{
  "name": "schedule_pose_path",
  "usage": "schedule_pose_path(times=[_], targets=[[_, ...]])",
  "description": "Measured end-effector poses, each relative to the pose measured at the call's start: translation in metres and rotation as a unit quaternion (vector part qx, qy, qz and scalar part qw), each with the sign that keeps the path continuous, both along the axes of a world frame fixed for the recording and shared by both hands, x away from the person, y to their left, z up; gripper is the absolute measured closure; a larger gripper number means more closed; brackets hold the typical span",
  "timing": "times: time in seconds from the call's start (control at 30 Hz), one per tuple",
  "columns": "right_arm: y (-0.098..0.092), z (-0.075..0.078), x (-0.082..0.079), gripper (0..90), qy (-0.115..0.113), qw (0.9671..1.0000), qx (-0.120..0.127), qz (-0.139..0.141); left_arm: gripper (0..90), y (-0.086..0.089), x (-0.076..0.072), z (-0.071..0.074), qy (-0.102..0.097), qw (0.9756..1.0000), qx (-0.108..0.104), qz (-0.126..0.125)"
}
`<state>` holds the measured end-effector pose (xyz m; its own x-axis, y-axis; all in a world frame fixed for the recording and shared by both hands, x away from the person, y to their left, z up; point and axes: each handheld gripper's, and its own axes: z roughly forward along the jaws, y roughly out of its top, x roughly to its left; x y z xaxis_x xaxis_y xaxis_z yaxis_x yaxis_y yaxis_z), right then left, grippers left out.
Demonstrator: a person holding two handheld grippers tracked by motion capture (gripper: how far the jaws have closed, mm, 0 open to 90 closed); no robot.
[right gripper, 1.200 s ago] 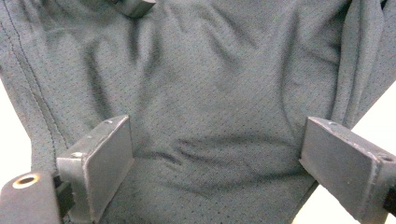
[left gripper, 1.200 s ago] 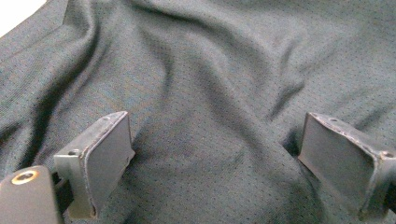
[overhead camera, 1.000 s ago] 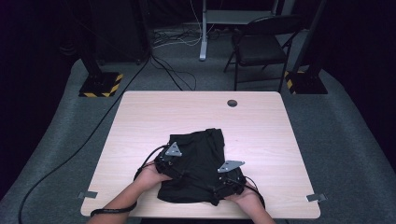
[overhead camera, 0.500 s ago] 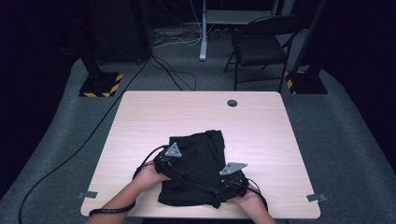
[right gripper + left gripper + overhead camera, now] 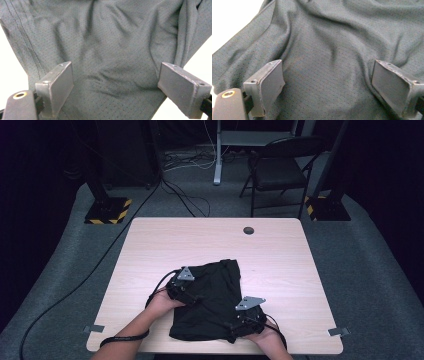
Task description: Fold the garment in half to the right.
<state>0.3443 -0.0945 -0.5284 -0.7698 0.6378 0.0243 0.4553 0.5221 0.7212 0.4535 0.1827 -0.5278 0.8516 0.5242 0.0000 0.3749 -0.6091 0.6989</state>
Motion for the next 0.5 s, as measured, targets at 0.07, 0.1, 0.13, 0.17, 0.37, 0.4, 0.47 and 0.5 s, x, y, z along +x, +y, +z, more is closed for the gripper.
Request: schedule_pose_path(times=[0.07, 0.1, 0.13, 0.17, 0.37, 0.4, 0.47, 0.5], targets=[[-0.0018, 0.0004, -0.0005, 11.8, 0.000, 1.0000, 0.001, -0.001, 9.9, 0.0005, 0.0017, -0.0010, 0.002, 1.0000, -0.005, 0.000], [-0.0023, 0.0005, -0.0006, 11.8, 0.000, 1.0000, 0.002, -0.001, 9.9, 0.0005, 0.0017, -0.0010, 0.002, 1.0000, -0.005, 0.000], [-0.0026, 0.0006, -0.0007, 11.8, 0.001, 1.0000, 0.002, -0.001, 9.9, 0.0007, 0.0020, -0.0011, 0.004, 1.0000, -0.006, -0.001], [-0.0028, 0.0005, -0.0008, 11.8, 0.003, 1.0000, 0.001, 0.000, 9.8, 0.0009, 0.0023, -0.0011, 0.004, 1.0000, -0.006, -0.001], [-0.0031, -0.0033, 0.0001, 10.9, 0.017, 0.9998, -0.006, 0.002, 10.4, 0.0021, 0.0034, -0.0002, -0.001, 0.9999, -0.013, 0.001], [-0.0028, -0.0027, -0.0001, 10.9, 0.018, 0.9998, -0.009, 0.003, 10.6, 0.0025, 0.0038, 0.0004, -0.002, 0.9999, -0.013, 0.004], [-0.0023, -0.0027, -0.0005, 10.9, 0.017, 0.9998, -0.011, 0.003, 10.7, 0.0042, 0.0062, 0.0015, -0.009, 0.9997, -0.020, 0.013], [-0.0023, -0.0028, -0.0005, 10.9, 0.017, 0.9998, -0.011, 0.003, 10.6, 0.0045, 0.0070, 0.0014, -0.007, 0.9996, -0.021, 0.015]])
